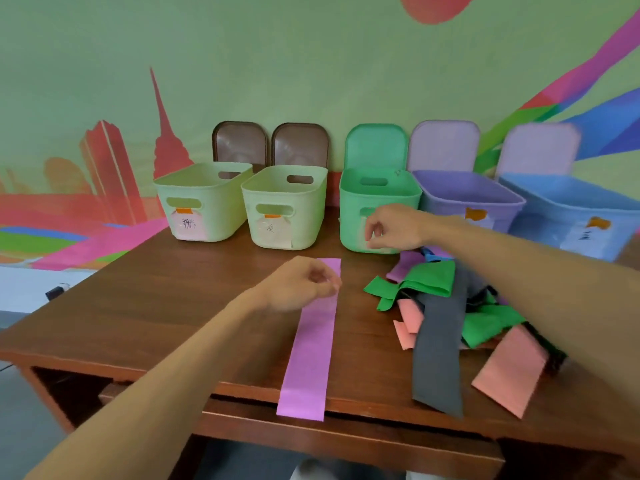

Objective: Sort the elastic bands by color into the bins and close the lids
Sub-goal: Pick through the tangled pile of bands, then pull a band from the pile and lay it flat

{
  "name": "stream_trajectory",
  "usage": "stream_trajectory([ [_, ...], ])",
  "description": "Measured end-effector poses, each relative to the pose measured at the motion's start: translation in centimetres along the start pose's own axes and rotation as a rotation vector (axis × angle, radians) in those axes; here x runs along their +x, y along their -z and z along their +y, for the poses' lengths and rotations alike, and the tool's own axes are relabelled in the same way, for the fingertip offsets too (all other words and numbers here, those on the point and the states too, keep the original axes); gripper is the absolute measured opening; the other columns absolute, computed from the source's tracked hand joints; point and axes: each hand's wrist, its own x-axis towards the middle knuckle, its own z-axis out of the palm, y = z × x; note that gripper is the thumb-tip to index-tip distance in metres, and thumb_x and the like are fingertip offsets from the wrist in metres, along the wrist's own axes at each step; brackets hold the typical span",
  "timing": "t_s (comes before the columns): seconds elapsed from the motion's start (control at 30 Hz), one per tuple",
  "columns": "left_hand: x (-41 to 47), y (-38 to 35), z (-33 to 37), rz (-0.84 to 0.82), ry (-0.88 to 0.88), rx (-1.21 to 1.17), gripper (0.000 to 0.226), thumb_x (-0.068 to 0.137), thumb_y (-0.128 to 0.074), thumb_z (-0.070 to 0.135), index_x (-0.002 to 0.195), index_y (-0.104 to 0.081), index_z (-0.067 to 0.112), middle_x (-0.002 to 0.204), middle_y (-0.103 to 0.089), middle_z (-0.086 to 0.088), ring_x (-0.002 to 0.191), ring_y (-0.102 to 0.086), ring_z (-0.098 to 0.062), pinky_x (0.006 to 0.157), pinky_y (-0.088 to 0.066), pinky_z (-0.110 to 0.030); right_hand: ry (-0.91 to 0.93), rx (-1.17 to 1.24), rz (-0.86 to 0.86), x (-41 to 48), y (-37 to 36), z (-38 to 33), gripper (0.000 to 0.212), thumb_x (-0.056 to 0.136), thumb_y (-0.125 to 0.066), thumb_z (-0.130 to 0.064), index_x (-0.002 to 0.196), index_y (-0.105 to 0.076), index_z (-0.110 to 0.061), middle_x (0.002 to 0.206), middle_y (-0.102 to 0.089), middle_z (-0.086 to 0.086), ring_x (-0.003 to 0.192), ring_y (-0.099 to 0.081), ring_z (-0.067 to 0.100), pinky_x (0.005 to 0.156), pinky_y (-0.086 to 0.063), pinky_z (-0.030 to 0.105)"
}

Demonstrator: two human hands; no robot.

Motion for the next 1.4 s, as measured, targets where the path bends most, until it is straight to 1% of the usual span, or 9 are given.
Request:
stream_trajectory([
  [0.23,1.5,-2.2,2.7,0.007,-0.060,0.046,0.018,0.091,-0.059,0.026,0.106,-0.068,0.021,0.110,-0.067,0.007,0.102,-0.060,-0.006,0.092,-0.043,-0.021,-0.075,0.053,-0.052,-6.6,2.5,2.6,0.020,0.091,-0.061,-0.031,0.096,-0.070,-0.014,0.090,-0.065,-0.005,0.086,-0.059,0.011,0.074,-0.040,0.022],
  [0.4,4.1,-3.6,3.8,0.031,-0.033,0.155,0.019,0.092,-0.055,0.029,0.107,-0.067,0.023,0.099,-0.066,0.010,0.093,-0.060,-0.006,0.088,-0.042,-0.022,-0.067,0.100,-0.081,-8.8,0.4,4.8,0.026,0.089,-0.063,-0.037,0.102,-0.069,-0.016,0.095,-0.067,-0.003,0.081,-0.056,0.004,0.070,-0.039,0.015],
  [0.53,6.2,-3.9,3.6,0.122,0.072,0.210,0.027,0.094,-0.049,0.022,0.110,-0.067,0.012,0.108,-0.068,-0.003,0.098,-0.062,-0.017,0.086,-0.047,-0.025,-0.028,0.108,-0.096,-8.9,-0.5,6.2,0.030,0.090,-0.060,-0.041,0.104,-0.068,-0.016,0.092,-0.061,-0.007,0.069,-0.049,-0.004,0.060,-0.034,0.004],
  [0.63,7.7,-4.7,2.9,0.151,0.146,0.259,0.028,0.093,-0.048,0.021,0.108,-0.069,0.009,0.114,-0.068,-0.007,0.105,-0.062,-0.022,0.090,-0.046,-0.028,0.002,0.131,-0.075,-8.4,-0.8,6.5,0.030,0.093,-0.056,-0.040,0.103,-0.069,-0.015,0.096,-0.066,-0.003,0.073,-0.053,0.002,0.063,-0.036,0.008],
  [0.73,9.1,-6.0,2.3,0.128,0.209,0.327,0.033,0.092,-0.054,0.028,0.098,-0.069,-0.001,0.104,-0.069,-0.016,0.098,-0.062,-0.028,0.083,-0.047,-0.032,-0.005,0.130,-0.101,-7.9,-1.4,6.5,0.030,0.093,-0.056,-0.040,0.099,-0.069,-0.014,0.100,-0.069,0.000,0.089,-0.060,0.015,0.080,-0.044,0.027],
  [0.87,10.5,-6.7,2.5,0.105,0.210,0.341,0.032,0.082,-0.069,0.028,0.092,-0.068,-0.003,0.097,-0.069,-0.018,0.094,-0.063,-0.030,0.078,-0.049,-0.035,-0.012,0.174,-0.110,-7.8,-2.2,7.1,0.028,0.092,-0.057,-0.041,0.093,-0.068,-0.016,0.090,-0.065,-0.004,0.084,-0.057,0.012,0.076,-0.041,0.026],
  [1.1,10.6,-5.6,3.6,0.188,0.133,0.179,0.007,0.081,-0.069,0.013,0.087,-0.066,0.011,0.096,-0.069,-0.007,0.082,-0.059,-0.015,0.073,-0.047,-0.025,-0.007,0.228,-0.077,-8.2,-2.1,7.7,0.022,0.091,-0.061,-0.034,0.098,-0.070,-0.015,0.100,-0.070,-0.001,0.080,-0.057,0.007,0.074,-0.041,0.019],
  [1.23,9.8,-2.7,6.5,0.194,0.032,0.018,0.010,0.083,-0.070,0.012,0.081,-0.061,0.013,0.074,-0.065,0.000,0.054,-0.055,-0.007,0.050,-0.044,-0.018,-0.028,0.349,0.096,-8.2,-0.7,7.1,0.014,0.088,-0.066,-0.025,0.096,-0.071,-0.014,0.090,-0.067,-0.002,0.062,-0.051,-0.005,0.059,-0.036,0.005],
  [1.4,9.0,-0.7,10.5,0.215,-0.065,-0.131,0.011,0.082,-0.072,0.013,0.088,-0.062,0.010,0.072,-0.060,-0.001,0.058,-0.055,-0.010,0.049,-0.050,-0.017,-0.085,0.491,0.244,-7.6,1.1,5.7,0.028,0.086,-0.068,-0.028,0.111,-0.065,-0.016,0.097,-0.063,-0.008,0.077,-0.053,-0.005,0.067,-0.037,0.007],
])
